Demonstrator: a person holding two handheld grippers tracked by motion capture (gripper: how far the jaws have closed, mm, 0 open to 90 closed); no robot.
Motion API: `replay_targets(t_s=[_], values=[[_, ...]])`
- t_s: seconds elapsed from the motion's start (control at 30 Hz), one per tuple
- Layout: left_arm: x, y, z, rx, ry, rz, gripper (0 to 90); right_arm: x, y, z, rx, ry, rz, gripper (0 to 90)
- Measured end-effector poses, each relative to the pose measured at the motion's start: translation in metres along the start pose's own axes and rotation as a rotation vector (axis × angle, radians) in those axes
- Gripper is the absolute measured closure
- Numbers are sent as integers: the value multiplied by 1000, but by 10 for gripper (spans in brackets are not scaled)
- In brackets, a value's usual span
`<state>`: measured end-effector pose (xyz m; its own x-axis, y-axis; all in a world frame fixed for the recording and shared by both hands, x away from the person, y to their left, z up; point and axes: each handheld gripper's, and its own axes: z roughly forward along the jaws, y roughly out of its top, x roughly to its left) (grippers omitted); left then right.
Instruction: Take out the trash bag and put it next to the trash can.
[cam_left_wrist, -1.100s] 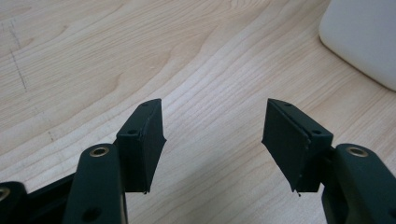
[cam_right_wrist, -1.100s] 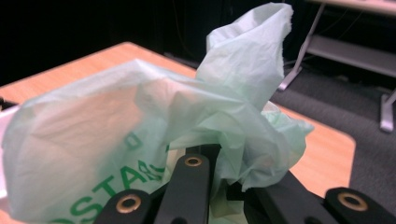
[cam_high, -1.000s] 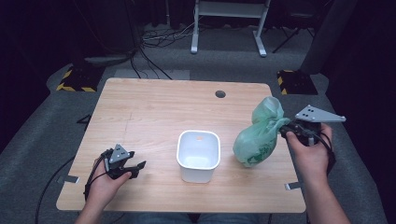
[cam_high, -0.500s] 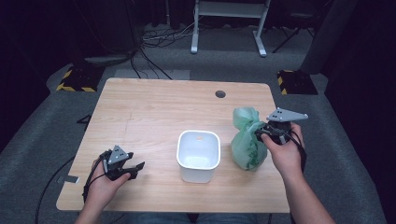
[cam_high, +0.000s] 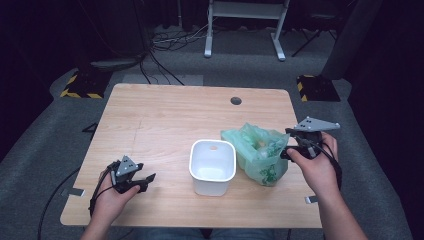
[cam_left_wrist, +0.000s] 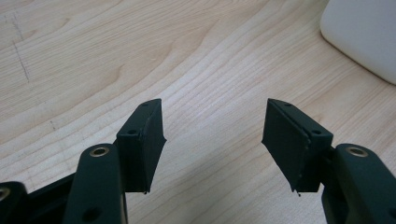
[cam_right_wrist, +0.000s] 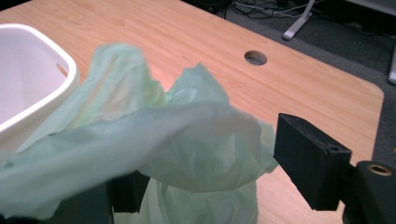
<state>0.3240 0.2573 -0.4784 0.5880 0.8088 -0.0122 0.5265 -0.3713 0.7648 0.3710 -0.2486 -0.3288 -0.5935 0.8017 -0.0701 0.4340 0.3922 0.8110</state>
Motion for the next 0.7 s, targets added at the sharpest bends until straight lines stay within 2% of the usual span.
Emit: replay_targets(t_s=[0.13,0.17,0.2,0.23,0.27,0.3,0.33,0.4,0.5,0.7], values=[[-1,0,0,-3,-2,-3,387,-2,10,-3,-132,-1,26,307],[0,0,-1,-3,2,2,387,-1,12,3,-120,-1,16,305],[0,0,-1,-2,-2,-1,387,1,14,13,-41,5,-16,318],[-1,0,-1,-4,-3,-5,387,2,13,26,86,32,-41,319],[0,0,-1,-7,-1,-3,387,5,11,38,218,71,-40,316],[0,0,-1,-9,-2,-4,387,7,8,44,286,90,-37,335],[0,0,-1,-9,-5,-6,387,9,6,46,294,84,-42,340],[0,0,-1,-10,-6,-7,387,10,3,42,276,55,-49,333],[1,-1,-1,-9,-2,-2,387,9,-3,29,175,55,-37,329],[0,1,-5,-18,-2,-8,386,4,-18,0,53,36,-10,320]])
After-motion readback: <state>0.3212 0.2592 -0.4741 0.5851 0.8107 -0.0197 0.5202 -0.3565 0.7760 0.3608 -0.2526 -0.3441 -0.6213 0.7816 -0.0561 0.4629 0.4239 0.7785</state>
